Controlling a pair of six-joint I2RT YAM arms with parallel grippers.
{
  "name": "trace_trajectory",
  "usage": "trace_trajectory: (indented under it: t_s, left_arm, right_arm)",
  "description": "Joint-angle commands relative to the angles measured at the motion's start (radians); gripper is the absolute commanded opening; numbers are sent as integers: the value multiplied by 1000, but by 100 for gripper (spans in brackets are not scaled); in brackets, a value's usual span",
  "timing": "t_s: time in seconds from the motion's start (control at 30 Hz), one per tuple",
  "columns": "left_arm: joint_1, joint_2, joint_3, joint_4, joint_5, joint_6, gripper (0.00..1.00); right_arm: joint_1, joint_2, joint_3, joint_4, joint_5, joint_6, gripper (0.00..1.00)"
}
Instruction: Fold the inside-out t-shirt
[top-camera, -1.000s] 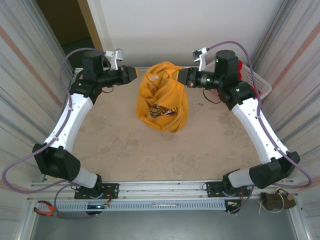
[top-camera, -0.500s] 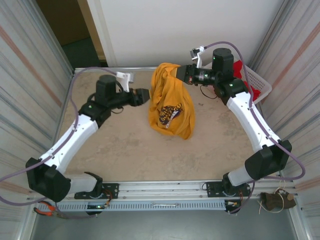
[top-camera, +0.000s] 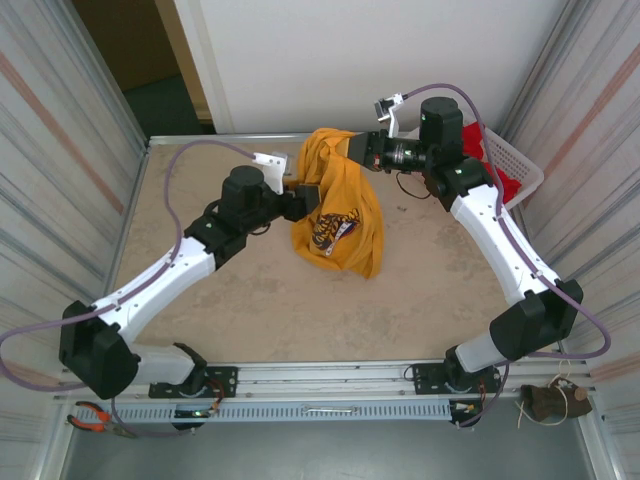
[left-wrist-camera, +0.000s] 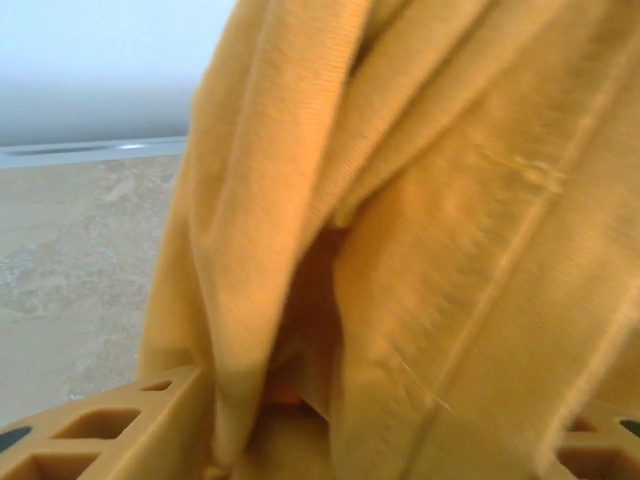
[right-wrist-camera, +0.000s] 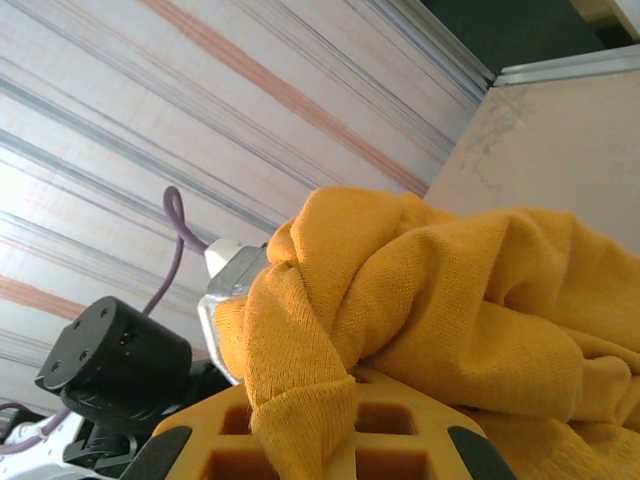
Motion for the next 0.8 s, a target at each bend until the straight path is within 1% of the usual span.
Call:
trace_trajectory:
  t_s: [0.0, 0.07, 0.1, 0.23, 0.27, 0.3, 0.33, 0.37, 0.43, 0.53, 0.63, 0.7, 0.77]
  left_arm:
    - [28, 37, 58, 34, -35, 18, 38]
    - [57, 63, 88, 30, 16, 7, 11]
    - [78, 69, 110, 22, 51, 0, 0]
    - [132, 44, 188, -24, 161, -14, 0]
    - [149, 33, 204, -27, 197, -35, 0]
    - [165, 26, 218, -24, 245, -66, 0]
    - [178, 23, 229, -26, 274, -91, 0]
    - [189, 24, 246, -33, 305, -122, 0]
    - [199, 34, 276, -48, 355, -155, 0]
    - [199, 55, 313, -76, 400, -180, 0]
    - [202, 70, 334, -97, 414, -190, 0]
    - [202, 74, 353, -122, 421, -186, 0]
    - [202, 73, 364, -135, 421, -186, 0]
  right_arm:
    - [-3, -6, -9, 49, -35, 15, 0]
    - [-10, -7, -19, 53, -42, 14, 0]
    - [-18, -5, -24, 56, -47, 14, 0]
    - [-70, 31, -29, 31, -26, 5, 0]
    - [-88, 45, -27, 3, 8, -1, 16]
    - [-102, 61, -24, -25, 43, -9, 37]
    - [-112, 73, -20, -56, 80, -17, 51]
    - [-119, 83, -14, -97, 125, -29, 59]
    - [-116, 77, -31, -148, 207, -35, 61]
    - [-71, 3, -113, -181, 372, -28, 62]
    - [56, -104, -212, -184, 618, -16, 61]
    - [179, -154, -277, -157, 777, -18, 60]
    - [284, -172, -303, -139, 897, -15, 60]
